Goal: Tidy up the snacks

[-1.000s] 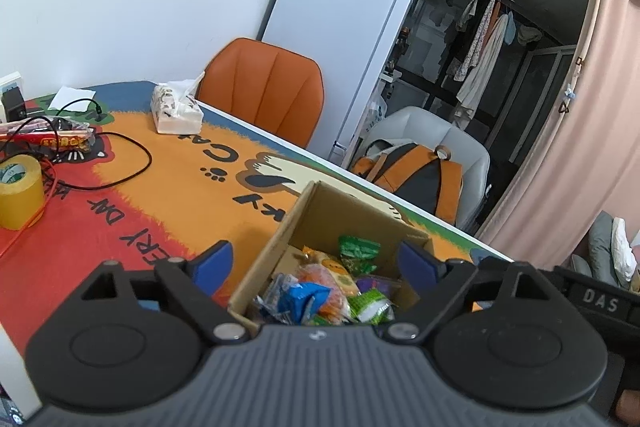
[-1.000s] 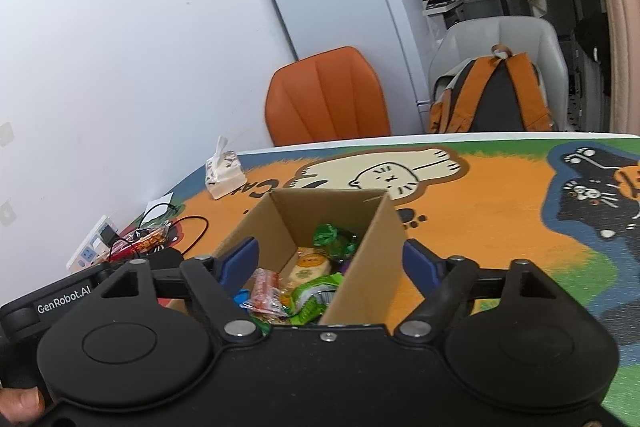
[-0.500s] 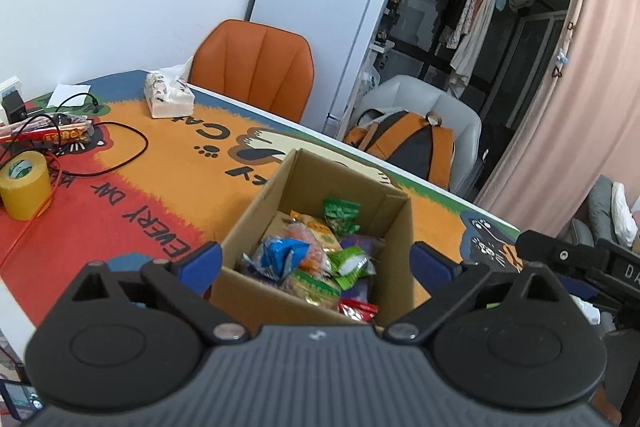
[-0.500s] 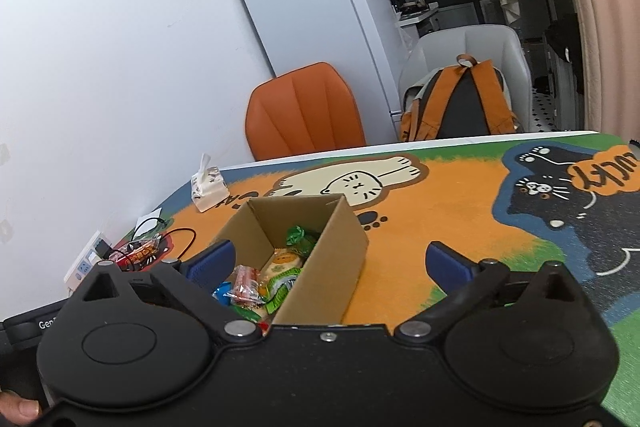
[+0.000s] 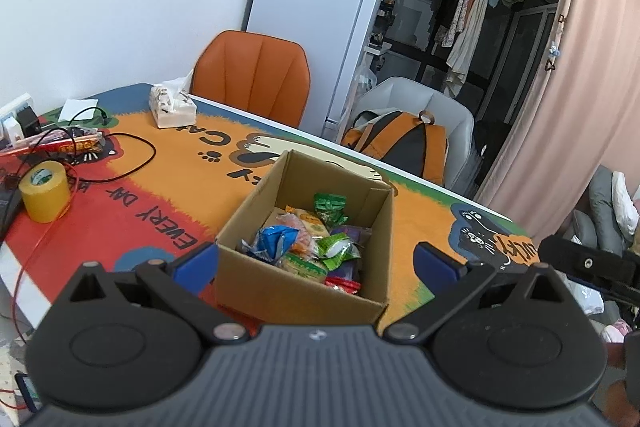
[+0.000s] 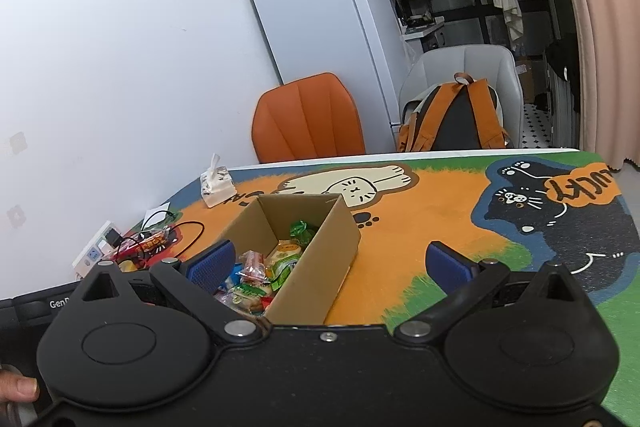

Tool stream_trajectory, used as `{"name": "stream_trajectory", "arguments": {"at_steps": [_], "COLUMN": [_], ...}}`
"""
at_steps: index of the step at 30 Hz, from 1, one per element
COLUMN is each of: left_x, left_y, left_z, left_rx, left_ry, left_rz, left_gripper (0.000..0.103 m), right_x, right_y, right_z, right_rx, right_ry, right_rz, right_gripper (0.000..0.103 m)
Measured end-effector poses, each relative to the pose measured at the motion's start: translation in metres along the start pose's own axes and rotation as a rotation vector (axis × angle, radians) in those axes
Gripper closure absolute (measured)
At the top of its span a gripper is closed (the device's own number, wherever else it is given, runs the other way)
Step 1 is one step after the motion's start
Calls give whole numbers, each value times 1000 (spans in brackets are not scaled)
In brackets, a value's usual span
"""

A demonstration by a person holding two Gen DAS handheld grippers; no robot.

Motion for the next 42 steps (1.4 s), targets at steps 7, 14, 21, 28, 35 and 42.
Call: {"name": "stream_trajectory", "arguments": {"at_steps": [7, 14, 21, 28, 35, 42], "left_x": [-1, 1, -8, -14, -11, -12], "left_y": [17, 33, 56, 69, 76, 76], "left_z": [12, 18, 14, 7, 12, 15], "left_rx": [-5, -14, -20, -24, -24, -27], "left_ry": [-42, -65, -92, -94, -113, -129], "left_rz": [-18, -6, 6, 22, 38, 36], "left_gripper": [0, 0, 0, 0, 0, 0], "right_x": [5, 7, 9, 0, -4, -7], "right_y": [27, 49, 75, 89, 90, 89], "right_z": [-2, -2, 3, 1, -5, -4], "right_rx": [-3, 0, -1, -21, -4, -3], "right_ry": [26, 57, 68, 83, 104, 94], "right_rz": [25, 41, 76, 96, 77, 69], "right_gripper": [0, 0, 0, 0, 0, 0]}}
Point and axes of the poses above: each gripper's, at about its wrist camera, not at the fingertips, and y roughly against the way its jaws point, z to its right, x to its top, the point moved 1 cm from there along -y, roughly the way its jaws point, and after that the axes turned 4 degrees about z, right-handed, at the moved point
